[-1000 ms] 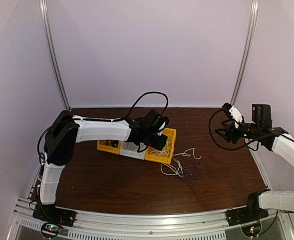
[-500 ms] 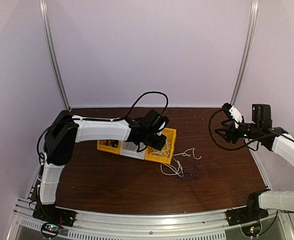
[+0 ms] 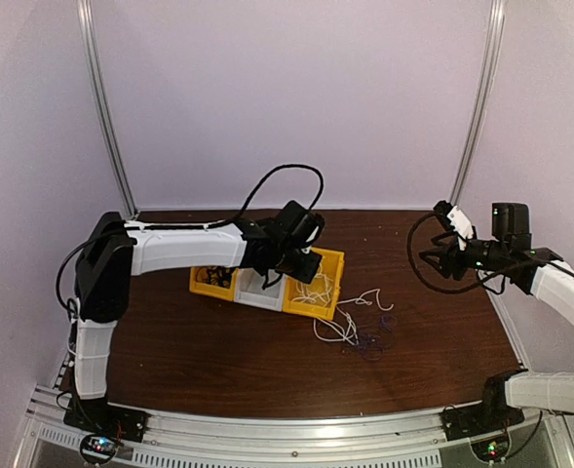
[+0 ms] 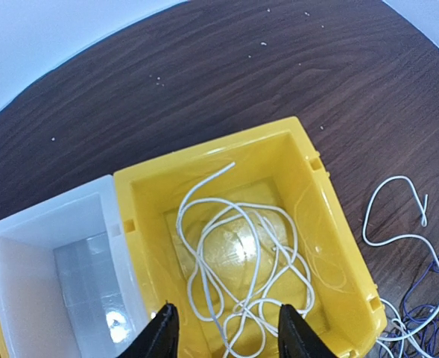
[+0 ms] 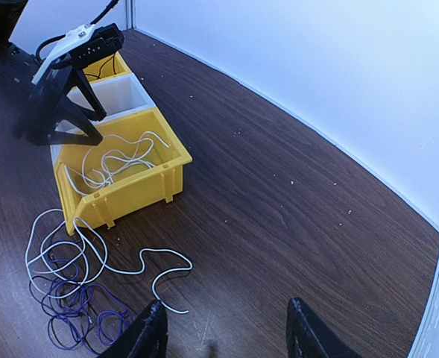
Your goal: Untangle the cables
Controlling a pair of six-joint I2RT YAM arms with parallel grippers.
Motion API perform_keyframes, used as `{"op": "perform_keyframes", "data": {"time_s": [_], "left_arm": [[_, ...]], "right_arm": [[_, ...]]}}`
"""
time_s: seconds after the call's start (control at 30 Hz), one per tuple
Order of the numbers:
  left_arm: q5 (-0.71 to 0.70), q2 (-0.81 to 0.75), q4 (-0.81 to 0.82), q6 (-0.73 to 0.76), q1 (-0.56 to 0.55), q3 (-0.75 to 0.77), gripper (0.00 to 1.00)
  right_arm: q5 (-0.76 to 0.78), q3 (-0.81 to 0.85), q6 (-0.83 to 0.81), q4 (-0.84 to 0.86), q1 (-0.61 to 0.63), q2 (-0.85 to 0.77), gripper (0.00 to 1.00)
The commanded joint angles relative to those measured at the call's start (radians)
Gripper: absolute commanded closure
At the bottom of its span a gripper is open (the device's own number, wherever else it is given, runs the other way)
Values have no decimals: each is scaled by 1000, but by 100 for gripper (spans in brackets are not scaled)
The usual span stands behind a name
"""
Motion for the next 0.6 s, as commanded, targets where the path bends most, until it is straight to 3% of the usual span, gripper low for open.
{"op": "perform_keyframes", "data": {"time_s": [0.0, 0.3, 0.57], "left_arm": [[-72, -65, -28, 28, -5, 30, 52], [-119, -157, -29, 50, 0, -40, 50], [-56, -306, 82, 73, 32, -234, 48]], "right_arm": [[-6, -12, -8, -6, -8, -5, 45], [-9, -13, -7, -7, -8, 0, 45], [-41, 4, -25, -16, -8, 27, 46]]}}
